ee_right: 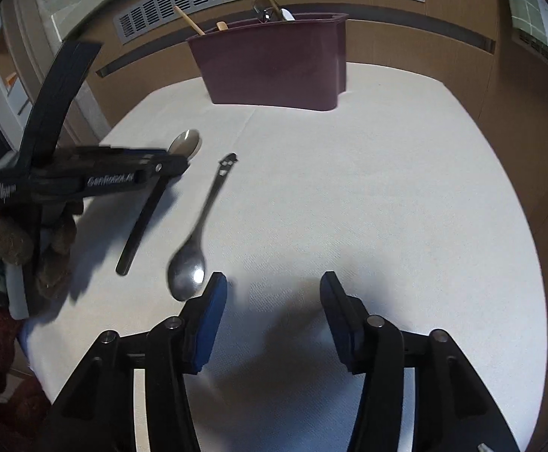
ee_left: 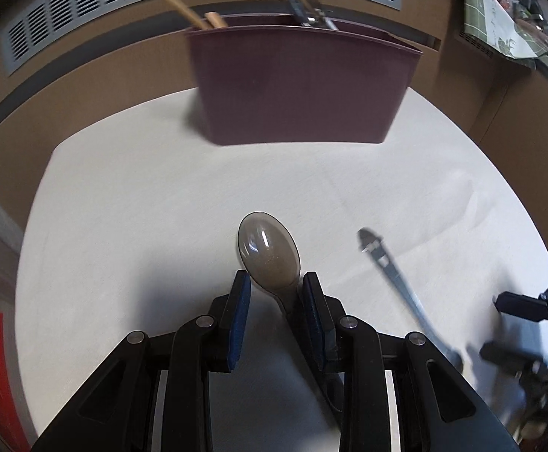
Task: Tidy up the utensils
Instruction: 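Grasp the black-handled translucent brown spoon with the left tool, then grasp the metal smiley-face spoon with the right tool while the left holds the brown spoon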
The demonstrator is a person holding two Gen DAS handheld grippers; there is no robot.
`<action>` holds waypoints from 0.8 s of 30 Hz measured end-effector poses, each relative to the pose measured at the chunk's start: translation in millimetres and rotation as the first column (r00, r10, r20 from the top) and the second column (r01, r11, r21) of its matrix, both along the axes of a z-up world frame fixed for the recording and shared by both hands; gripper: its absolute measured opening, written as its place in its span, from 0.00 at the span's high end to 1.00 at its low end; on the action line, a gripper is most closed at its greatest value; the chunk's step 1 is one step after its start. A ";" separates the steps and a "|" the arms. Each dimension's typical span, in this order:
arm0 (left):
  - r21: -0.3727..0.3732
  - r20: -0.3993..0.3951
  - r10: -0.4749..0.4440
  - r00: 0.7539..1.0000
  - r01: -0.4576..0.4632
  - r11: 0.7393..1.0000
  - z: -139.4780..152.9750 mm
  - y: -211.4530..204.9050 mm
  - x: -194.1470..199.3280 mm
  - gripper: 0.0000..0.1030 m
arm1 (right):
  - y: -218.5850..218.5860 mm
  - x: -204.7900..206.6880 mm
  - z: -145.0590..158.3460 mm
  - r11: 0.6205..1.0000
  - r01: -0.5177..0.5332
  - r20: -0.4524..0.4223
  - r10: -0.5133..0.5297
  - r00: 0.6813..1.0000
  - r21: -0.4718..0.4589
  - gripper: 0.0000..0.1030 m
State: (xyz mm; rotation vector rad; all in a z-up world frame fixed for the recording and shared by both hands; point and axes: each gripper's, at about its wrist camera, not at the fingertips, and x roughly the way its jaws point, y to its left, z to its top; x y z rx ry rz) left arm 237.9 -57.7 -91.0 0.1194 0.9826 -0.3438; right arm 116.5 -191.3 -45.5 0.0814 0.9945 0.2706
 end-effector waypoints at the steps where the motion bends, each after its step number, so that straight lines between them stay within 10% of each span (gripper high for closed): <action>1: -0.006 -0.001 0.013 1.000 -0.013 1.000 -0.1 8.2 -2.5 0.71 | 2.5 2.5 1.0 1.000 -0.007 -0.003 0.007 1.000 0.023 0.61; 14: -0.163 -0.068 0.116 0.991 -0.125 0.979 -1.1 49.6 -10.4 0.71 | 80.9 51.0 -7.1 0.971 -0.122 0.043 0.134 0.990 -0.206 0.92; 24: -0.091 -0.067 0.105 0.992 -0.111 0.990 -1.5 11.7 16.2 0.71 | 18.7 31.2 -3.0 0.985 -0.017 0.036 0.024 0.999 -0.171 0.95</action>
